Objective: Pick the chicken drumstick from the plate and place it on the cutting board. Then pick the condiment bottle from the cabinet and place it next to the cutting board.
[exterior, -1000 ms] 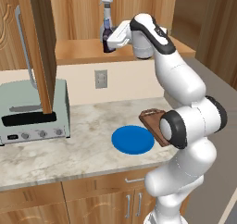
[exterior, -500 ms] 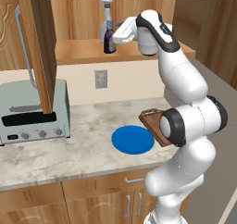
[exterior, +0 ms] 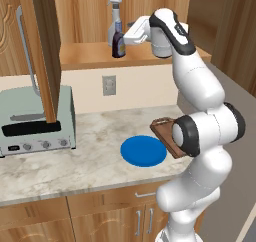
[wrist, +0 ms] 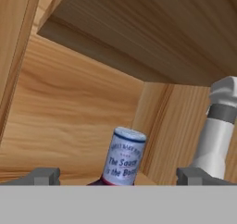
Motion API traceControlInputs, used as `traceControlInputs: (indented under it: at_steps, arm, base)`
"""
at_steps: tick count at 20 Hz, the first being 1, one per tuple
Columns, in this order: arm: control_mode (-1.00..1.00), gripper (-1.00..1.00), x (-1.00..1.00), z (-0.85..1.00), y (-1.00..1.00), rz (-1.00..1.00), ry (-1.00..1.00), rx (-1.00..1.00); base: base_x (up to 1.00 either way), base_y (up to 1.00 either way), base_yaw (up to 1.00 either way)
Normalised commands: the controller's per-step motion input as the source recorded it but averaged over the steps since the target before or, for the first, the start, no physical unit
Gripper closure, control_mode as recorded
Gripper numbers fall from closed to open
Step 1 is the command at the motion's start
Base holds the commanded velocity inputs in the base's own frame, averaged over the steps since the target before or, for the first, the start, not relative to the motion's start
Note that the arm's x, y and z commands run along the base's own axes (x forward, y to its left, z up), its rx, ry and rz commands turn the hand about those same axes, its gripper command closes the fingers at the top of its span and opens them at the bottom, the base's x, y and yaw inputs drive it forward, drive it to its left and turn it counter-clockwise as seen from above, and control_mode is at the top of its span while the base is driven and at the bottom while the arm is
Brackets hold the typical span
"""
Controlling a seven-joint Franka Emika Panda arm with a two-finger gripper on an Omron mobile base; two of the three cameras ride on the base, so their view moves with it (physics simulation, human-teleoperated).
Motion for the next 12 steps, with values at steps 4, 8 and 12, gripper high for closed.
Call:
traceControlInputs:
  at_steps: [4,8,12]
  arm:
    - [-1.0,-1.0,0.06,0.0,0.0,0.0,0.0,0.0]
    - [-1.0,-1.0,0.08,0.0,0.09,0.0,0.0,0.0]
    - [-1.0,-1.0,0.1,0.0,0.18,0.0,0.0,0.0]
  base:
    - [0.0,0.0,0.0]
    - [0.0,0.0,0.0]
    - [0.0,0.0,0.0]
